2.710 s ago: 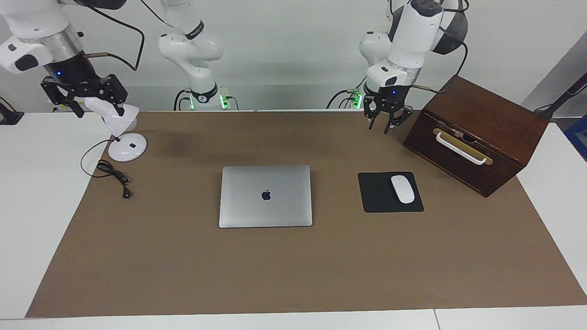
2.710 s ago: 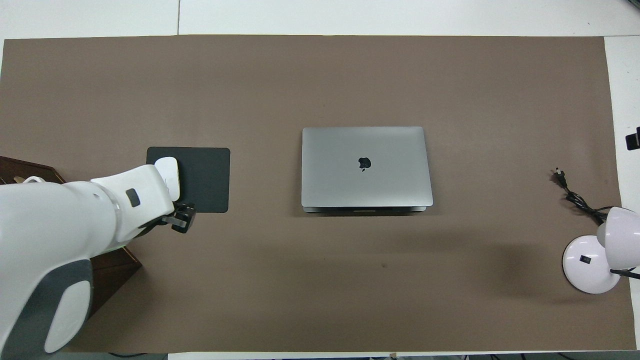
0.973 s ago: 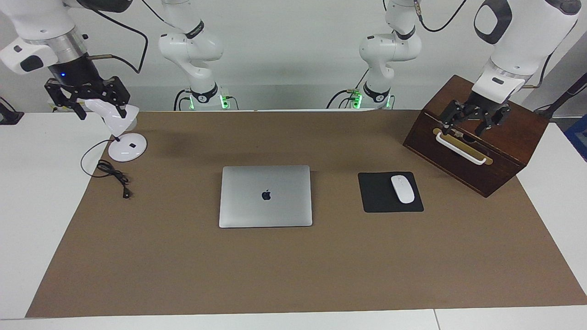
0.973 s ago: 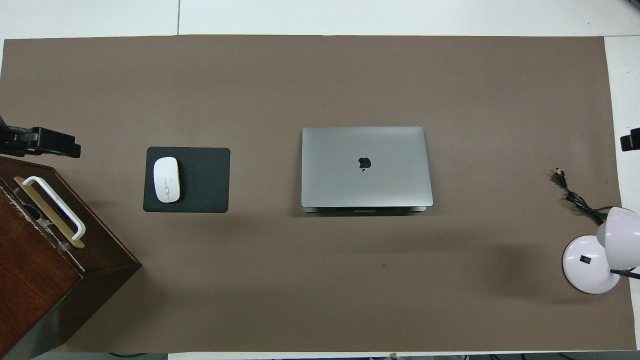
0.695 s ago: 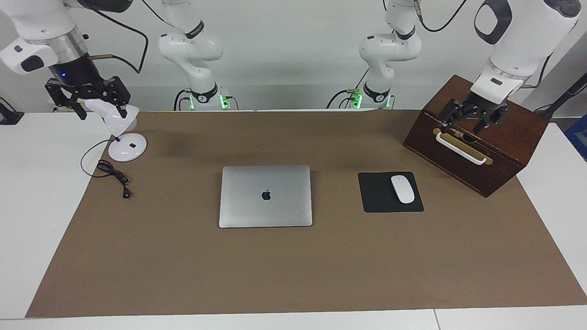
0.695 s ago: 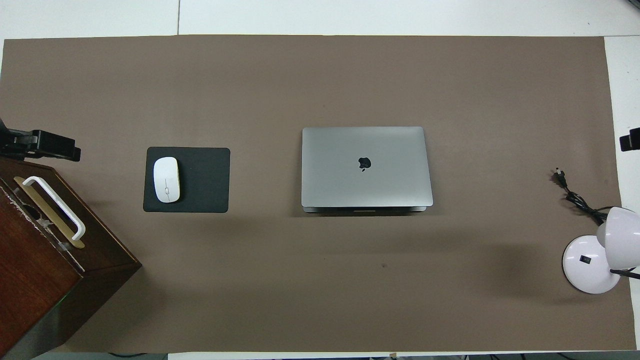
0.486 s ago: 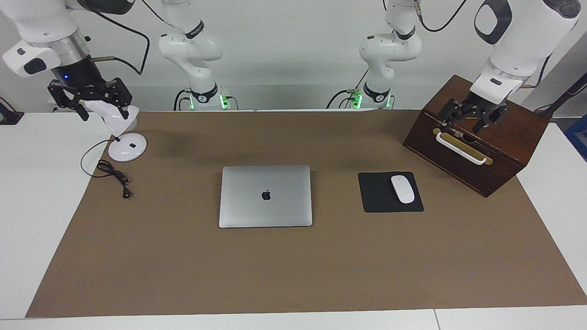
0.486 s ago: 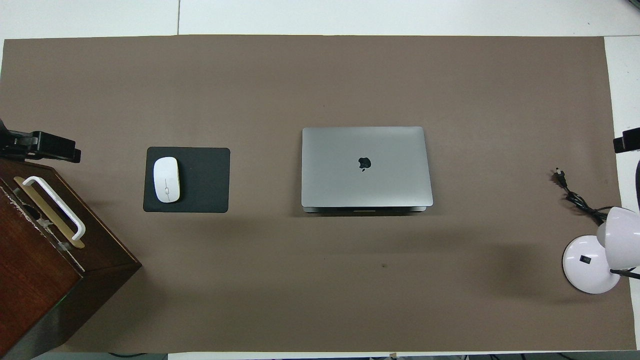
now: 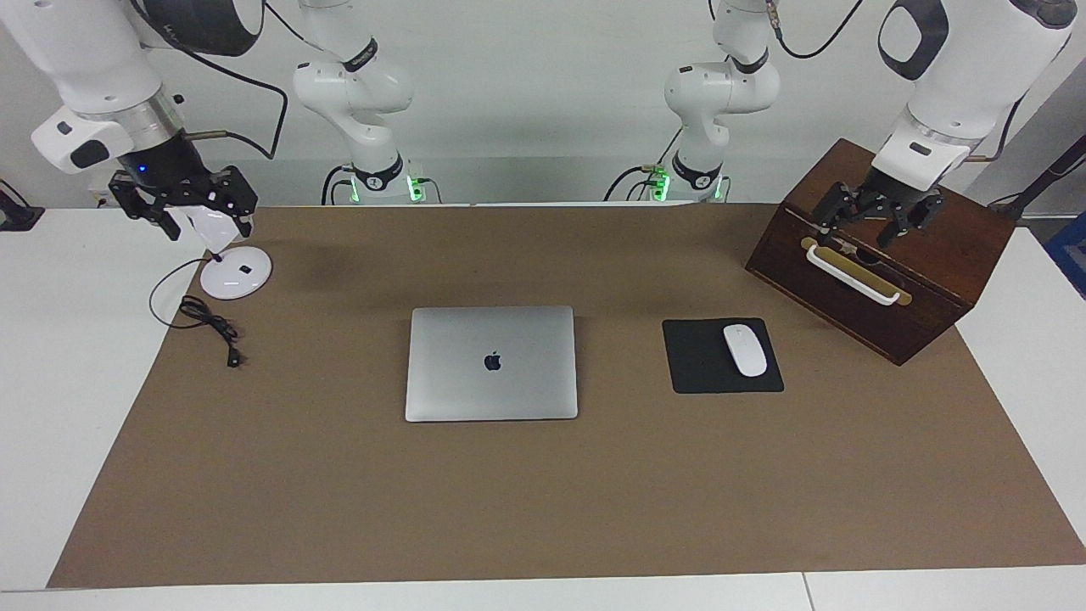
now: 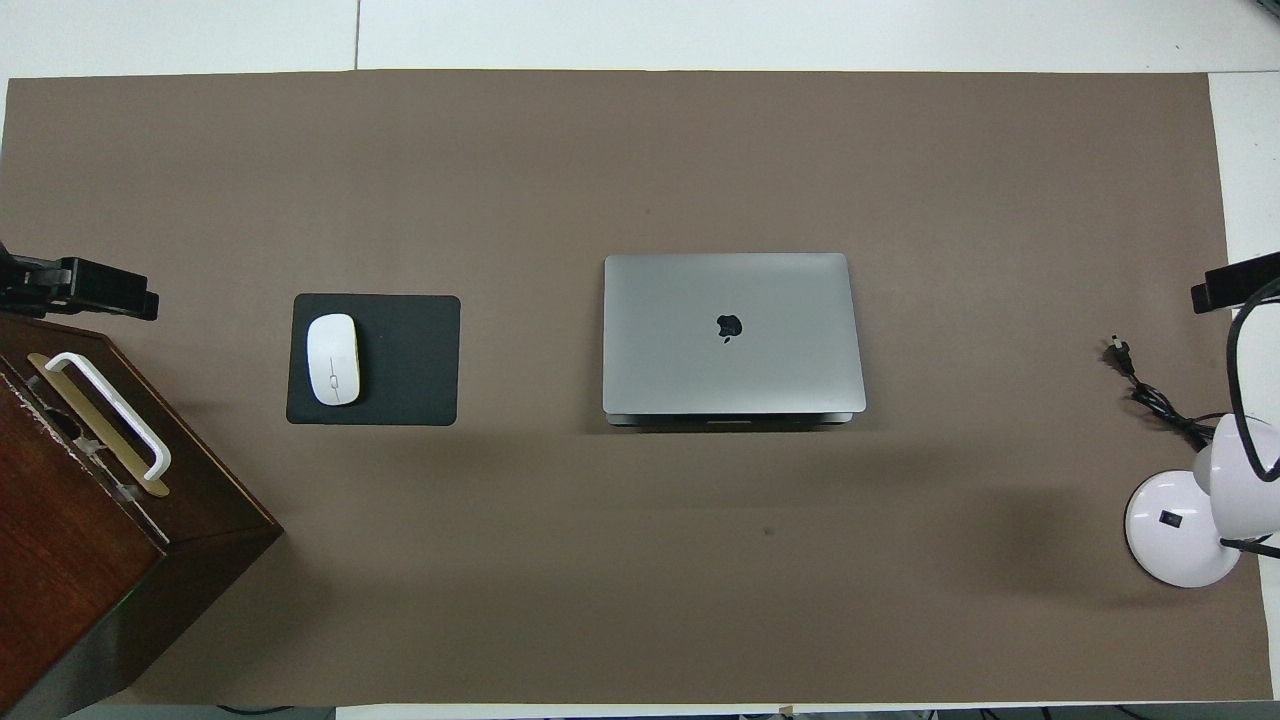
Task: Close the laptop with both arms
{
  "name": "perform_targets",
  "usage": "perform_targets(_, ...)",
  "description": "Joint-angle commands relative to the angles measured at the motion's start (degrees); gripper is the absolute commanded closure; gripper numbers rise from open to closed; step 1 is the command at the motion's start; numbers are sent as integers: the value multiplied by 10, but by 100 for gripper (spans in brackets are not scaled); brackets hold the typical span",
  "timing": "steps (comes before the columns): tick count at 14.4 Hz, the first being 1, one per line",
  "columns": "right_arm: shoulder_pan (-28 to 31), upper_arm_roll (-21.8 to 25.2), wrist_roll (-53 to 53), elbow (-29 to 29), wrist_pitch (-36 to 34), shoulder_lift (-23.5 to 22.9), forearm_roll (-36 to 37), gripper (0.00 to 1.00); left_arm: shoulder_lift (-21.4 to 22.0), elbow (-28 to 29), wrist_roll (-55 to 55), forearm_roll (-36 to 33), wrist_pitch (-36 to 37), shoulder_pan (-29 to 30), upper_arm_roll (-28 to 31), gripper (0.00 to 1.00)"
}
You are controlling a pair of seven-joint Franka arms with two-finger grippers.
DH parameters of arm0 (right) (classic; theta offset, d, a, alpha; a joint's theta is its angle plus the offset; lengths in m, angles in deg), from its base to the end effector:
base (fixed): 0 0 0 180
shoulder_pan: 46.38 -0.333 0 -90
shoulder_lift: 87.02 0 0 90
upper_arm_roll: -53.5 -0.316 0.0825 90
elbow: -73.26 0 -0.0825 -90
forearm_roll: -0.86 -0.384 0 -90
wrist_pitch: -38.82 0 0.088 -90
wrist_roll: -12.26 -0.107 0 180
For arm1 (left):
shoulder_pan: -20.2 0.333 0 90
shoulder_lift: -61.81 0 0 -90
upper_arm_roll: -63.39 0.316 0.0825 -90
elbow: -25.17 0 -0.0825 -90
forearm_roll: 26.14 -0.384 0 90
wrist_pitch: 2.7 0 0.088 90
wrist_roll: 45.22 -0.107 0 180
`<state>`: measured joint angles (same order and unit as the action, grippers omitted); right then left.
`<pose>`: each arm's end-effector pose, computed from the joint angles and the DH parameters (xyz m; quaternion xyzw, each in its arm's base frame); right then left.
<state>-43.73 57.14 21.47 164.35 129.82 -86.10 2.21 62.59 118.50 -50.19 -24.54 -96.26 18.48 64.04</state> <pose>0.5476 -0.0632 0.6259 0.9996 0.0256 0.0056 0.0121 0.5552 -0.0132 0.6100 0.9985 -0.0519 0.0093 0.0137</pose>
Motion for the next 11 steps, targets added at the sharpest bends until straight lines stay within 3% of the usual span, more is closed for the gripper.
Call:
perform_targets(1,7,-7,-13,20,4,15,-4,0,-2,-6,1,-8,-3,7,-6,0)
perform_targets(11,7,-12,-14,19,-1,15,-4,0,-2,-4,0,-10,-3,7,-6,0)
